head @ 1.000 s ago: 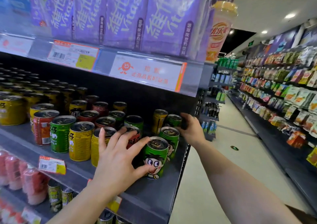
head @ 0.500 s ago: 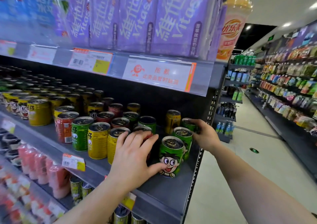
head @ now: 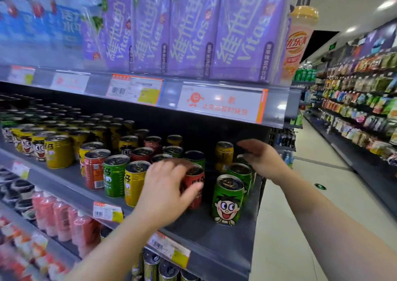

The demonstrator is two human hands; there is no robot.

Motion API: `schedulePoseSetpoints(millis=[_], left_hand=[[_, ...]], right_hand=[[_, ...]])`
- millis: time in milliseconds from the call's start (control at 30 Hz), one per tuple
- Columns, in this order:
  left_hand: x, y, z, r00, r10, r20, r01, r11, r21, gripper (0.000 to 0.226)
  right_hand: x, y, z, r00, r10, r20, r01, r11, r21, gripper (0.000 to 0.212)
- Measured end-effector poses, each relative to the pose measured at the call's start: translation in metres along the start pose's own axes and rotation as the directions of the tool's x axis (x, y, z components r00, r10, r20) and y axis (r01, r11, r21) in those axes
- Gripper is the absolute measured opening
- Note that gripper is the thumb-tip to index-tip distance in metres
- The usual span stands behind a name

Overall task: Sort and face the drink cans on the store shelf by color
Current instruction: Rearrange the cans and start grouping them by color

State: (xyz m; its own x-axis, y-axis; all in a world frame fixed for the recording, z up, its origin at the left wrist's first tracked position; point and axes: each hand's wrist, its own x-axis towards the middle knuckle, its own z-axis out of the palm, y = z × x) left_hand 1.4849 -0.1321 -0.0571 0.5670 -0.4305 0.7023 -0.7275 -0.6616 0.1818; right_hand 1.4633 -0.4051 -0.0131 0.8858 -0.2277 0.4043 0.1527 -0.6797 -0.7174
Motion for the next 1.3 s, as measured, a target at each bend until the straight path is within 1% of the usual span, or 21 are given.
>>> schedulePoseSetpoints(millis=[33, 100, 167, 333, 400, 500, 567, 633, 733, 833, 967, 1033, 1133, 1167, 1300], left_hand=[[0.007, -0.008, -0.007, 0.999, -0.038, 0.038, 0.040, 0.998, -0.042, 0.061], [0.019, -0.025, -0.018, 0.982, -0.095, 0.162, 0.123, 0.977, -0.175, 0.060], [0.031, -0.041, -0.021, 0.963, -0.083, 0.256, 0.148, 0.958, -0.247, 0.057], [0.057, -0.062, -0.022, 0.914, -0.085, 0.397, 0.186, 0.957, -0.223, 0.056], [0.068, -0.069, -0.022, 0.879, -0.081, 0.470, 0.208, 0.951, -0.227, 0.059], [0.081, -0.081, -0.021, 0.786, -0.085, 0.613, 0.242, 0.954, -0.178, 0.072], [0.087, -0.087, -0.021, 0.726, -0.103, 0.679, 0.228, 0.969, -0.097, 0.083], [0.091, -0.089, -0.021, 0.695, -0.109, 0.711, 0.162, 0.987, -0.007, 0.084], [0.091, -0.089, -0.019, 0.679, -0.081, 0.730, 0.058, 0.997, 0.057, 0.082], [0.093, -0.093, -0.015, 0.655, -0.057, 0.754, 0.010, 0.998, 0.067, 0.084], [0.096, -0.095, -0.011, 0.640, -0.028, 0.768, -0.025, 0.998, 0.057, 0.085], [0.097, -0.093, -0.012, 0.628, -0.029, 0.778, -0.003, 0.999, 0.041, 0.086], [0.099, -0.089, -0.014, 0.596, -0.024, 0.803, 0.098, 0.994, -0.042, 0.102], [0.100, -0.087, -0.015, 0.591, -0.012, 0.807, 0.113, 0.991, -0.067, 0.104], [0.102, -0.078, -0.011, 0.583, 0.030, 0.812, 0.111, 0.987, -0.116, 0.094]], right_hand=[[0.000, -0.008, 0.008, 0.999, -0.024, 0.022, 0.023, 0.999, 0.025, 0.033], [-0.002, -0.020, 0.024, 0.996, -0.054, 0.069, 0.051, 0.997, 0.050, 0.030], [-0.002, -0.028, 0.035, 0.991, -0.092, 0.094, 0.091, 0.996, 0.016, 0.033], [-0.002, -0.036, 0.047, 0.981, -0.136, 0.137, 0.155, 0.977, -0.147, 0.043], [0.000, -0.040, 0.051, 0.976, -0.150, 0.161, 0.182, 0.961, -0.208, 0.045], [0.005, -0.046, 0.057, 0.967, -0.157, 0.201, 0.222, 0.906, -0.360, 0.048], [0.009, -0.050, 0.061, 0.962, -0.140, 0.233, 0.233, 0.866, -0.442, 0.049], [0.013, -0.052, 0.063, 0.958, -0.111, 0.266, 0.234, 0.837, -0.495, 0.050], [0.014, -0.055, 0.065, 0.945, -0.023, 0.325, 0.218, 0.788, -0.576, 0.054], [0.015, -0.060, 0.066, 0.937, 0.072, 0.341, 0.179, 0.740, -0.649, 0.052], [0.014, -0.064, 0.067, 0.940, 0.127, 0.316, 0.139, 0.703, -0.697, 0.047], [0.015, -0.063, 0.066, 0.944, 0.139, 0.300, 0.128, 0.683, -0.719, 0.044], [0.018, -0.059, 0.063, 0.955, 0.125, 0.268, 0.128, 0.642, -0.756, 0.041], [0.018, -0.059, 0.062, 0.957, 0.129, 0.261, 0.122, 0.638, -0.760, 0.041], [0.017, -0.059, 0.057, 0.957, 0.158, 0.244, 0.086, 0.648, -0.757, 0.040]])
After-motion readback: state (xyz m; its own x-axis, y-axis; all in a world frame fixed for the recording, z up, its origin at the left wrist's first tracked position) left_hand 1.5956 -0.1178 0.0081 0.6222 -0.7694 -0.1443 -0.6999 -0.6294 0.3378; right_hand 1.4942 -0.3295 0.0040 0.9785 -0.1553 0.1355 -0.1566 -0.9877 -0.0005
